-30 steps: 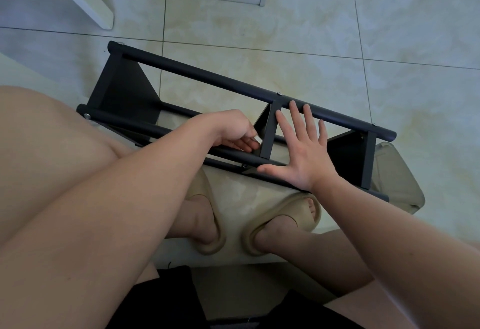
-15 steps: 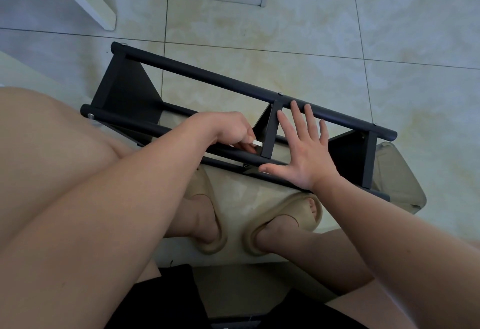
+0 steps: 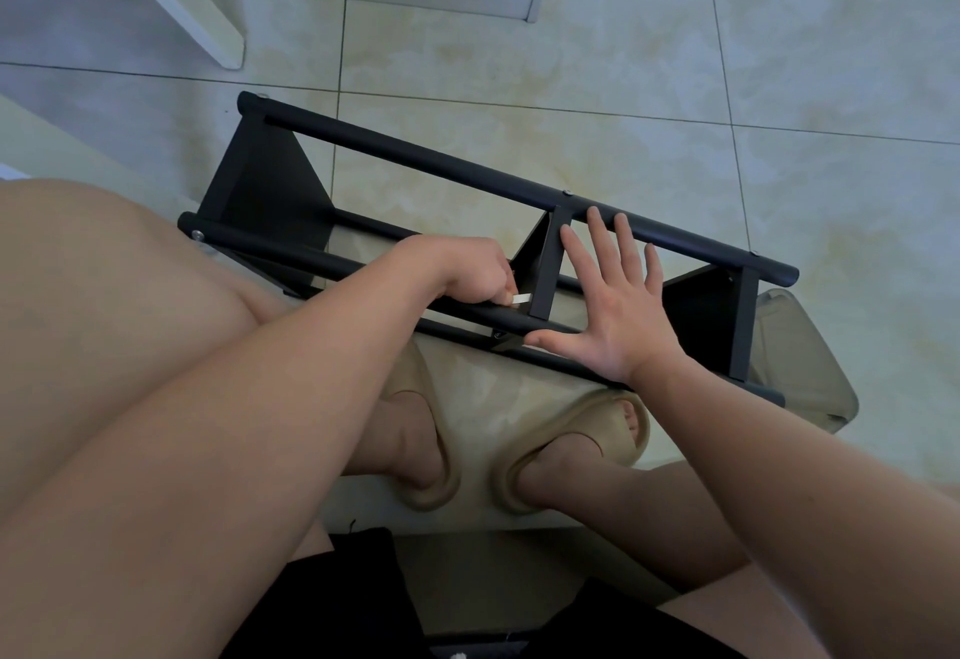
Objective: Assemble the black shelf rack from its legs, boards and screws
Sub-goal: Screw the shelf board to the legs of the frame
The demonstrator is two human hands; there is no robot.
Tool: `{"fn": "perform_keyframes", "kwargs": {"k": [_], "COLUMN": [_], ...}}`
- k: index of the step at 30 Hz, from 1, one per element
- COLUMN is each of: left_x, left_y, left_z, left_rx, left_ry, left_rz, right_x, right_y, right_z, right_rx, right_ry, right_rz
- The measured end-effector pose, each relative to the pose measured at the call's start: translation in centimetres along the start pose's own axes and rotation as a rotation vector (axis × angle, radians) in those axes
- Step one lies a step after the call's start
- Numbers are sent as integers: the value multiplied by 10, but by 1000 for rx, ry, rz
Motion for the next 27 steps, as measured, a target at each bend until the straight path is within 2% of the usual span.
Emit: {"fn": "perform_keyframes", "kwargs": {"k": [6, 13, 23, 27], "left_x": [0, -6, -1, 0], "left_y": [-3, -5, 14, 17], "left_z": [-11, -23, -14, -17], "left_rx": [-80, -121, -155, -218], "left_ry": [68, 22, -498, -578], "left_rz": [-22, 15, 144, 158], "right_x": [-2, -4, -6, -5], "right_y": [2, 4, 5, 5], "right_z": [0, 0, 1, 0], "right_rx": [0, -9, -16, -14], "right_ry": [-5, 3, 7, 18], "right_rz": [0, -9, -17, -16]}}
Point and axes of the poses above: each hand's wrist, its own y-axis towards the middle knuckle, its own z-axis out of the palm, x = y × z, the point moved 9 cm from there along y, towards the middle knuckle, and after that the axes turned 15 degrees about x, right-handed, at the moved point
